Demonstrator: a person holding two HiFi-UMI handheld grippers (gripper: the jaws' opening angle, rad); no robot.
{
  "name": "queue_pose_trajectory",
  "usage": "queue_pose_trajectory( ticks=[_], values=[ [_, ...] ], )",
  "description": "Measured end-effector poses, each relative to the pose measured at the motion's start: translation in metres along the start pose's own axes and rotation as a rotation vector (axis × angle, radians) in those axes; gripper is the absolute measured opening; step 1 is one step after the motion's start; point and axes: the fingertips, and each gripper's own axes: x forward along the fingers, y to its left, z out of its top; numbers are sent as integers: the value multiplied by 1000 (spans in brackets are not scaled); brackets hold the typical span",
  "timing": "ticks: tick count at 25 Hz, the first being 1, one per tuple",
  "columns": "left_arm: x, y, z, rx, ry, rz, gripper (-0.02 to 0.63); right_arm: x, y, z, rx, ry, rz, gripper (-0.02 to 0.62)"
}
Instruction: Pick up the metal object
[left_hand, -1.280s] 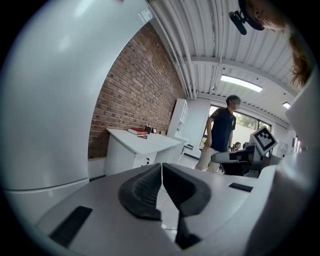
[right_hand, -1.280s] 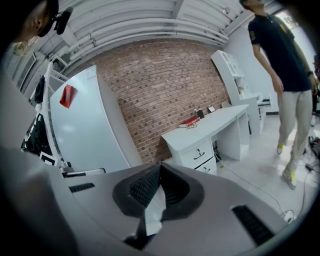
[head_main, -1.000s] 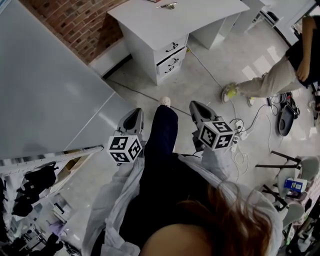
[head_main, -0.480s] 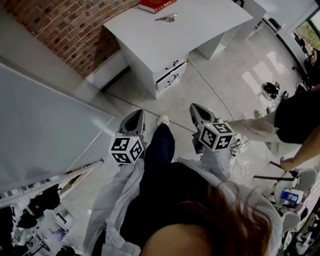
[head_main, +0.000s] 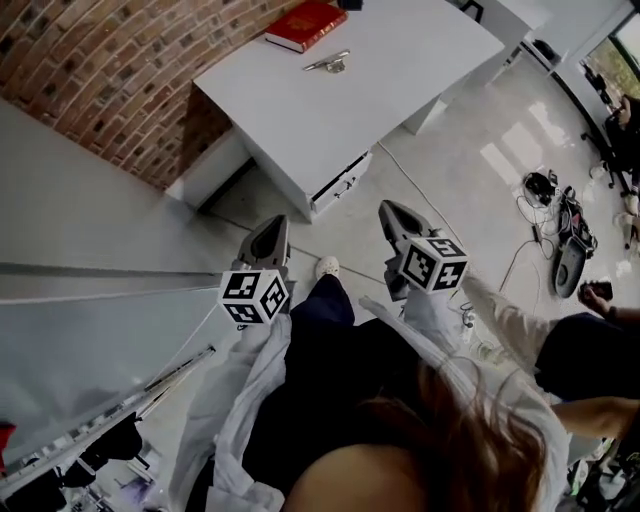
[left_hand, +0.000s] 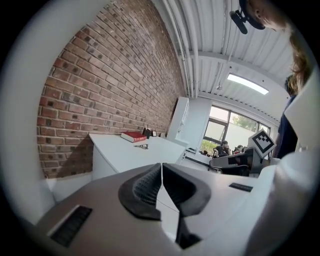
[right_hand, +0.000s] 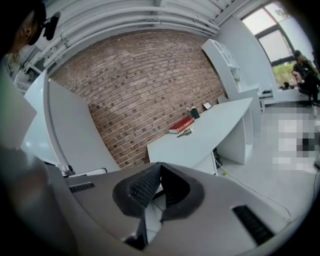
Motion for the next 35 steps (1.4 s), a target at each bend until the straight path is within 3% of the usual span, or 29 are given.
queue_pose_trajectory(
  ticks=[2,4,5,9,11,14,19,25,29,35],
  values=[
    [14,9,7,-5,-5,0,23,14,-3,10,74,-8,23,12],
    [27,16,14,-10,-9,-4,22,27,-6,19,131,-11,51,163],
    [34,19,17,-11,-11,-8,23,33,-7,23,149,-11,59,204],
    [60,33,25,-15,-14,-25,21,57,-15,35,301,-34,120,252],
    [70,39,27,-16,-14,-35,23,65,-16,47,385,-62,151,252],
    [82,46,29,-18,-10,-45,23,70,-25,50,452,-58,122,252],
    [98,55,18,-30,23,-41,23,86,-32,57,461,-62,152,252],
    [119,57,10,-41,60,-31,23,105,-55,59,506,-19,116,246],
    [142,76,16,-57,55,18,23,142,-60,75,531,-2,189,242],
    [191,96,35,-56,59,67,23,192,-86,104,569,47,216,241]
  ],
)
